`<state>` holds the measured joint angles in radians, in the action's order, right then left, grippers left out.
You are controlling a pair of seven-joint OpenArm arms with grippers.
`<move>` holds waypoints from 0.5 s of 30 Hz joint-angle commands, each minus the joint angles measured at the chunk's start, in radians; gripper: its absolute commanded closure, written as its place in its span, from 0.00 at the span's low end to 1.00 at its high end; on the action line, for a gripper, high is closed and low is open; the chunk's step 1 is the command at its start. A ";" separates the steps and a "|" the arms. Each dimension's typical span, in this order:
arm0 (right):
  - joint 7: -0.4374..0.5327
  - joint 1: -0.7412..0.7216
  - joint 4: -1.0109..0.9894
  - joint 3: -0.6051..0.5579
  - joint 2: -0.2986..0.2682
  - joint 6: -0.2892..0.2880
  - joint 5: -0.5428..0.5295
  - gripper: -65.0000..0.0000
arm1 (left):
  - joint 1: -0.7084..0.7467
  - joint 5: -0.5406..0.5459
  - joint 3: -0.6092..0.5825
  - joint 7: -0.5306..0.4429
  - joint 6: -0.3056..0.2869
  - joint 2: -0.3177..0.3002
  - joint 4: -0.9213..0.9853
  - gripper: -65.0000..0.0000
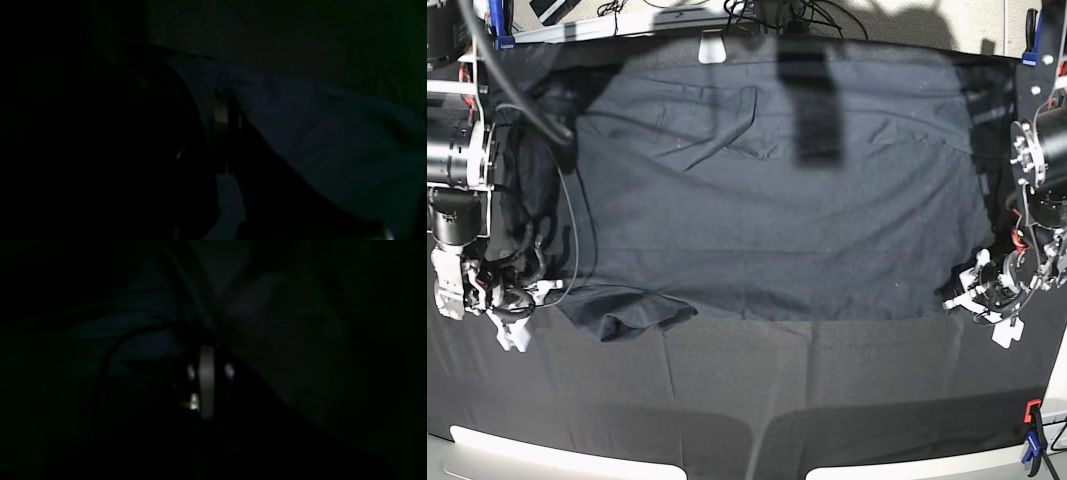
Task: Layout the t-shirt on the table in an organized manner, then fold the t-shirt properly
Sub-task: 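Lower both grippers and grasp the navy shirt's hem edge at its corners, then lift the hem edge with both grippers and fold it over onto the collar edge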
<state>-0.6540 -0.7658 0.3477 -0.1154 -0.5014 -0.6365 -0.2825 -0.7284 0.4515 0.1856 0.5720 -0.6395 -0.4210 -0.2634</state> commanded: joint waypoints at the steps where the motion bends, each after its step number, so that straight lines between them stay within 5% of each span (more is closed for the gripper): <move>1: 0.012 -0.031 0.015 0.003 -0.008 -0.041 -0.021 1.00 | -0.034 0.030 0.003 -0.023 -0.030 -0.011 -0.011 1.00; 15: -0.024 -0.028 0.167 0.006 -0.109 -0.062 -0.092 1.00 | -0.023 0.156 0.004 -0.020 -0.059 -0.011 -0.159 1.00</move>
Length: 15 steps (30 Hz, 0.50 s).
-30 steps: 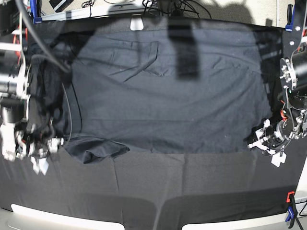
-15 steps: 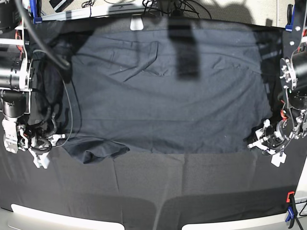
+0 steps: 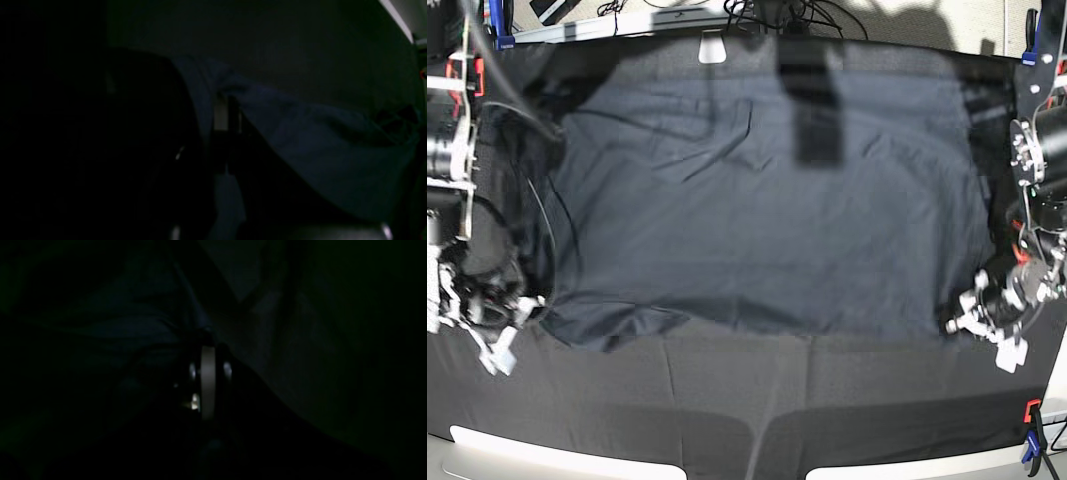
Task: Layout the t-shirt on the table in an organized manner, then fold the t-shirt properly
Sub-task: 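Lift the hem edge with both grippers and fold it over onto the collar edge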
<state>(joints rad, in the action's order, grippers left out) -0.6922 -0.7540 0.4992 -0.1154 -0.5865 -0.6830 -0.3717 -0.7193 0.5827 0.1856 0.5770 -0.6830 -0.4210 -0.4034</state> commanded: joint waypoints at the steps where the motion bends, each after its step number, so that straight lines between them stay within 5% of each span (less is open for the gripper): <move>1: 0.013 -0.040 0.016 0.006 -0.033 -0.015 -0.016 1.00 | -0.021 0.029 0.004 -0.025 -0.015 -0.011 -0.047 1.00; 10: 0.014 0.055 0.126 0.016 -0.048 -0.015 -0.058 1.00 | 0.241 0.081 0.072 -0.047 0.025 -0.003 -0.435 1.00; 15: 0.011 0.256 0.376 0.159 -0.042 -0.015 -0.105 1.00 | 0.339 0.082 0.158 -0.047 0.028 0.003 -0.561 1.00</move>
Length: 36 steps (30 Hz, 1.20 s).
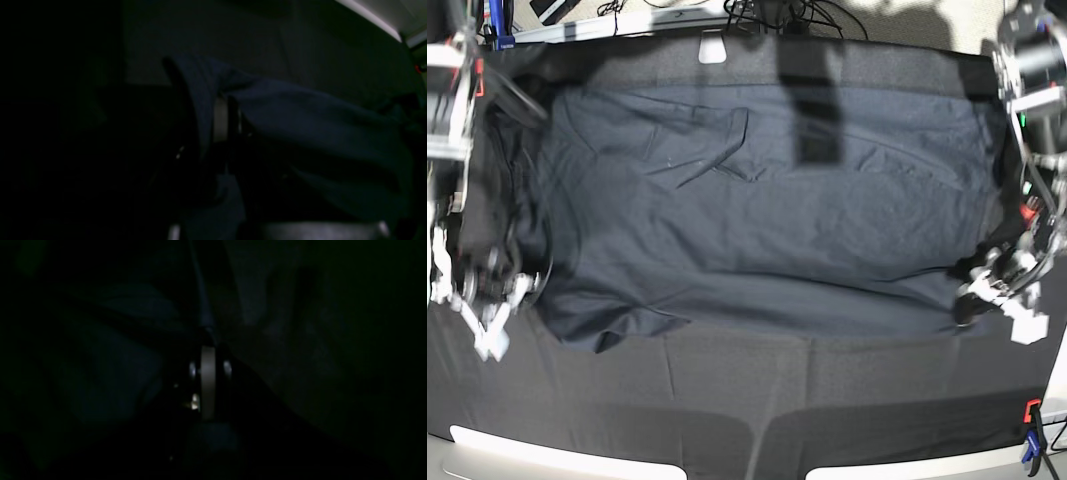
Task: Layout the t-shirt on the table in an organized manner, then fold the t-shirt properly
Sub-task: 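Lift the hem edge with both grippers and fold it over onto the collar edge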
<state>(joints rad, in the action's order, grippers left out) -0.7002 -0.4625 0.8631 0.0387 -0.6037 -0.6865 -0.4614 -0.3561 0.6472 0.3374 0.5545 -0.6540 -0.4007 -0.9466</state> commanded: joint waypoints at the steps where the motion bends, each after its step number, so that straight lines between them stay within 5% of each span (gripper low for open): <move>1: 0.018 0.003 0.060 0.048 -0.021 -0.012 -0.014 1.00 | -0.014 0.017 0.017 -0.023 0.000 -0.017 -0.027 1.00; 10: 0.016 0.252 0.323 0.402 0.050 -0.012 -0.014 1.00 | 0.023 0.123 0.037 0.067 -0.005 -0.018 -0.035 1.00; 19: 0.023 0.459 0.534 0.469 0.101 -0.012 -0.015 1.00 | 0.114 0.172 0.046 0.101 -0.044 -0.018 -0.103 1.00; 28: 0.023 0.584 0.637 0.601 0.214 -0.012 -0.015 1.00 | 0.249 0.174 0.166 0.124 -0.044 -0.018 -0.239 1.00; 36: 0.020 0.661 0.706 0.668 0.221 -0.012 -0.014 1.00 | 0.301 0.174 0.167 0.187 -0.044 -0.021 -0.245 1.00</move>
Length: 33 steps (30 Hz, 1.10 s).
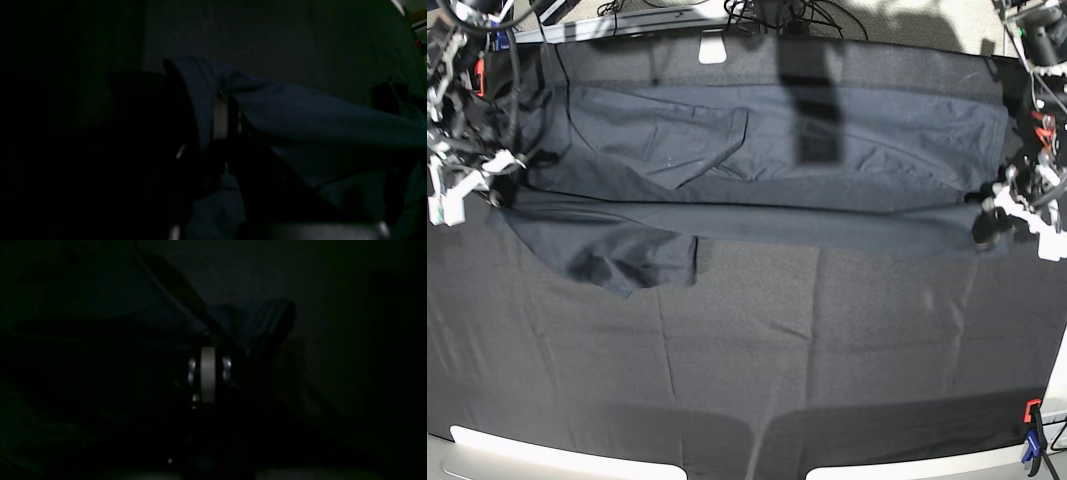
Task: Layout the t-shirt on the table in an organized manner, then fold the t-shirt properly
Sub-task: 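Lift the hem edge with both grippers and fold it over onto the collar edge, then release and reposition the right gripper at the strip's end near it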
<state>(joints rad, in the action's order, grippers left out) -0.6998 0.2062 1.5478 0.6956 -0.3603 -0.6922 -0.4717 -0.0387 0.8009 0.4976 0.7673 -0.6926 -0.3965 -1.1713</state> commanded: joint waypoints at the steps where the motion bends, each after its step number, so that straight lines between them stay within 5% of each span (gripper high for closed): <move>1: 0.018 -0.004 0.021 0.016 -0.022 -0.006 -0.003 1.00 | -0.014 0.020 0.007 -0.019 -0.006 -0.025 -0.020 1.00; 7: -0.115 0.002 0.021 0.018 -0.022 -0.006 -0.001 1.00 | -0.011 0.020 0.007 0.051 -0.006 -0.037 -0.020 1.00; 8: -0.146 0.002 0.021 0.018 -0.022 -0.006 -0.006 0.93 | -0.011 0.020 0.007 0.064 -0.006 -0.039 -0.020 1.00; 12: -0.191 0.002 0.021 0.018 -0.023 -0.006 -0.070 0.62 | -0.011 0.019 0.007 0.078 -0.006 -0.040 -0.020 0.61; 14: -0.195 0.002 0.021 0.018 -0.027 -0.006 -0.113 0.56 | -0.011 0.020 0.007 0.077 -0.006 -0.042 -0.021 0.55; 21: -0.223 -0.053 0.021 0.018 -0.075 -0.006 -0.272 0.56 | -0.011 0.020 0.007 0.068 -0.006 -0.067 -0.149 0.55; 25: -0.324 -0.143 0.009 -0.016 -0.074 -0.006 -0.365 0.56 | -0.011 0.020 0.006 0.067 -0.006 -0.063 -0.271 0.55; 33: -0.339 -0.375 -0.142 -0.241 -0.063 -0.006 -0.254 0.56 | -0.011 0.019 0.005 0.070 0.023 -0.063 -0.347 0.55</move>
<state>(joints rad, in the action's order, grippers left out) -1.0584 -0.1486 1.3880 0.4461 -0.4061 -0.6899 -0.7067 -0.0330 0.8043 0.4969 0.8619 -0.6651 -0.4408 -1.5009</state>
